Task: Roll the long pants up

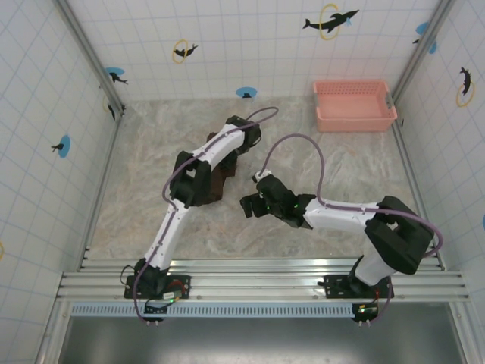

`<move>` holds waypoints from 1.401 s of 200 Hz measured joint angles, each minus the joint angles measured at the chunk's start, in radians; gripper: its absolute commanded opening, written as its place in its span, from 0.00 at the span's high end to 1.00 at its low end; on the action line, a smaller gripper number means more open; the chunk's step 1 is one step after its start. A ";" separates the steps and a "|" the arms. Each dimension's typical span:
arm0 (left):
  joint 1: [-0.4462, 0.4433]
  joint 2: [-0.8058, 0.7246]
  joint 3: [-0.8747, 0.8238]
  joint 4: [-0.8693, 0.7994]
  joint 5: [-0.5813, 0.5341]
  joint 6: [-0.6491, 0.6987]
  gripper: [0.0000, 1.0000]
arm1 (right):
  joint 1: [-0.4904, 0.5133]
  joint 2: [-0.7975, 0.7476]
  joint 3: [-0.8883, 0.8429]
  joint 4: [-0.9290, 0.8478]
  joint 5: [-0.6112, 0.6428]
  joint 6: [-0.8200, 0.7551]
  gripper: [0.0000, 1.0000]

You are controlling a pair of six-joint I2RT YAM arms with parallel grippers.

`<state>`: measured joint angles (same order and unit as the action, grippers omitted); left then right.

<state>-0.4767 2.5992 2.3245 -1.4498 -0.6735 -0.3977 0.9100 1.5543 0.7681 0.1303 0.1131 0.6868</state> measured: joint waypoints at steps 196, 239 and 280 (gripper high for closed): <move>-0.010 0.011 0.005 -0.008 -0.016 0.008 0.79 | 0.044 0.620 0.325 0.675 -0.111 0.674 0.02; 0.000 0.001 -0.014 0.009 -0.015 0.030 0.78 | 0.037 0.696 0.447 0.633 -0.079 0.700 0.32; 0.016 -0.014 -0.032 0.043 0.005 0.034 0.73 | 0.022 0.732 0.445 0.700 -0.087 0.712 0.77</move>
<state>-0.4603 2.5851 2.2929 -1.4063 -0.6682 -0.3641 0.9318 2.2860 1.2129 0.8299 0.0265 1.3991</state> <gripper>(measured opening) 0.297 0.286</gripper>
